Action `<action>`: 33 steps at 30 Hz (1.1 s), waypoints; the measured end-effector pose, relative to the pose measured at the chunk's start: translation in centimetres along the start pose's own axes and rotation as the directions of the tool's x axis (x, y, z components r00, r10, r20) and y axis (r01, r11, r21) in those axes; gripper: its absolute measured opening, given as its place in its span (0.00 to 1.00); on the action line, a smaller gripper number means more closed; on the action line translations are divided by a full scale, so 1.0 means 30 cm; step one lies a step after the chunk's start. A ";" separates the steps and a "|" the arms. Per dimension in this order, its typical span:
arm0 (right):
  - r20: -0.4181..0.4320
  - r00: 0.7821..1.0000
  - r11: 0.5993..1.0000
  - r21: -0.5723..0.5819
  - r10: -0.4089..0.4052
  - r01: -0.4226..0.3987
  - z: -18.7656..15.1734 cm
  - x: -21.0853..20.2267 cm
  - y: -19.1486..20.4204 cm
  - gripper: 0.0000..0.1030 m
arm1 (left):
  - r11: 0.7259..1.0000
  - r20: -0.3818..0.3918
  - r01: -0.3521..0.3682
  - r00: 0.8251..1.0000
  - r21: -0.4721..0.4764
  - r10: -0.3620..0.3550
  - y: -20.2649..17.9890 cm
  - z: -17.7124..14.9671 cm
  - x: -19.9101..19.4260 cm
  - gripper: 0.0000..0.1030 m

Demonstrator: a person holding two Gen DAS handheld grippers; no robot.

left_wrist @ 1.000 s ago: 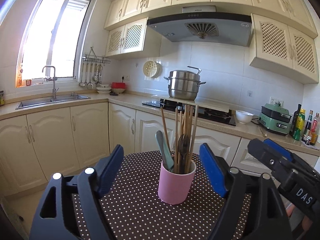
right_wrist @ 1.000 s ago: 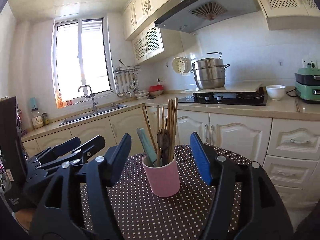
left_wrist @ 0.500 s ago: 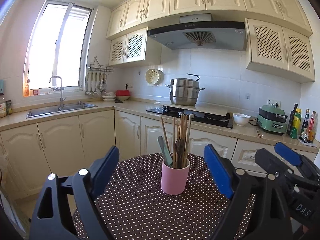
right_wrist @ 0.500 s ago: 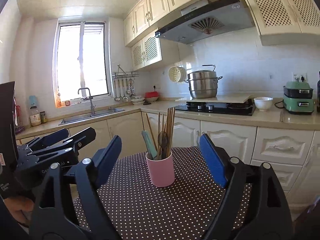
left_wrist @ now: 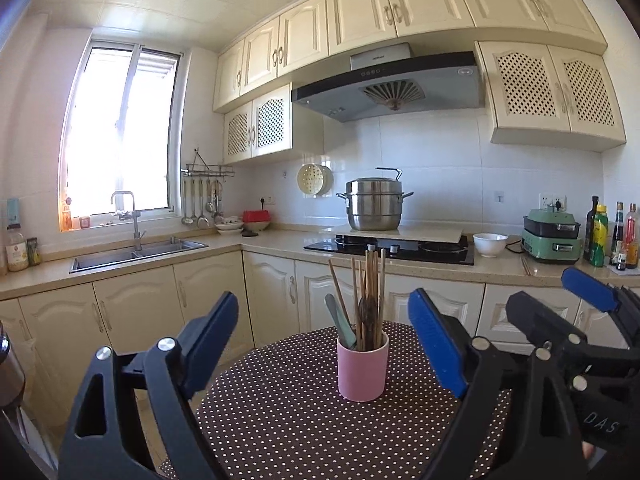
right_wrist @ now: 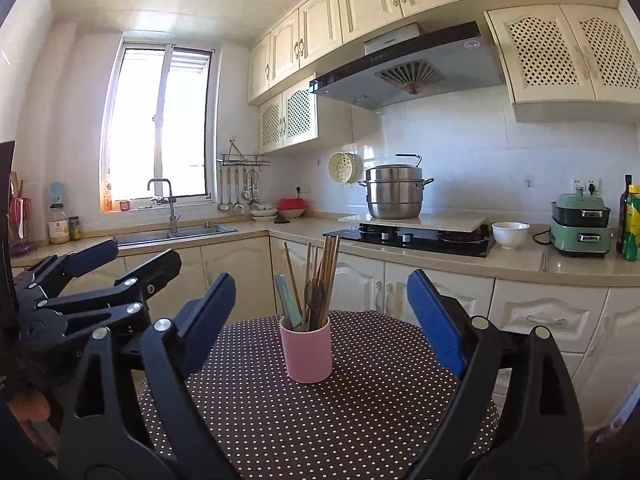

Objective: Organize utensils

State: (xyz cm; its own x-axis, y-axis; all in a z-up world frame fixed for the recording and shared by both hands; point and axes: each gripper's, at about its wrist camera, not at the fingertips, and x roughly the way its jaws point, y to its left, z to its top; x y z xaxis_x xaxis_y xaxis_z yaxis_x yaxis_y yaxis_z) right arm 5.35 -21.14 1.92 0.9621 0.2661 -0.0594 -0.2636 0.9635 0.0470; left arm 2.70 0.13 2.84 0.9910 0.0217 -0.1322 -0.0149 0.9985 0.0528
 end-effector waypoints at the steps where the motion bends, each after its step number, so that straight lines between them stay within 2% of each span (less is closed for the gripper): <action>1: -0.002 1.000 1.000 0.005 0.000 0.000 0.000 0.002 -0.003 0.84 | 1.000 -0.005 0.001 1.000 0.002 -0.001 0.001 -0.002 0.004 0.83; 10: 0.006 1.000 1.000 0.005 -0.021 0.021 -0.009 0.012 -0.005 0.84 | 1.000 0.042 -0.009 0.999 0.016 0.008 -0.005 -0.008 0.005 0.83; 16: -0.004 1.000 1.000 -0.007 -0.017 0.017 -0.018 0.029 0.004 0.85 | 1.000 0.028 0.002 1.000 -0.022 -0.001 0.012 -0.011 0.027 0.83; 33: -0.026 1.000 1.000 0.011 -0.017 0.018 -0.030 0.058 -0.015 0.85 | 1.000 0.022 -0.010 1.000 -0.023 0.011 -0.003 -0.033 0.065 0.83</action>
State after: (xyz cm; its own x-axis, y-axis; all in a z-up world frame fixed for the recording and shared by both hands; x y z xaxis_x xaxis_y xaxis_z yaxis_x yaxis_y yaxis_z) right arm 7.07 -21.08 0.89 0.9644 0.2501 -0.0859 -0.2458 0.9676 0.0571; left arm 4.49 0.13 1.61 0.9934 0.0314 -0.1099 -0.0281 0.9991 0.0315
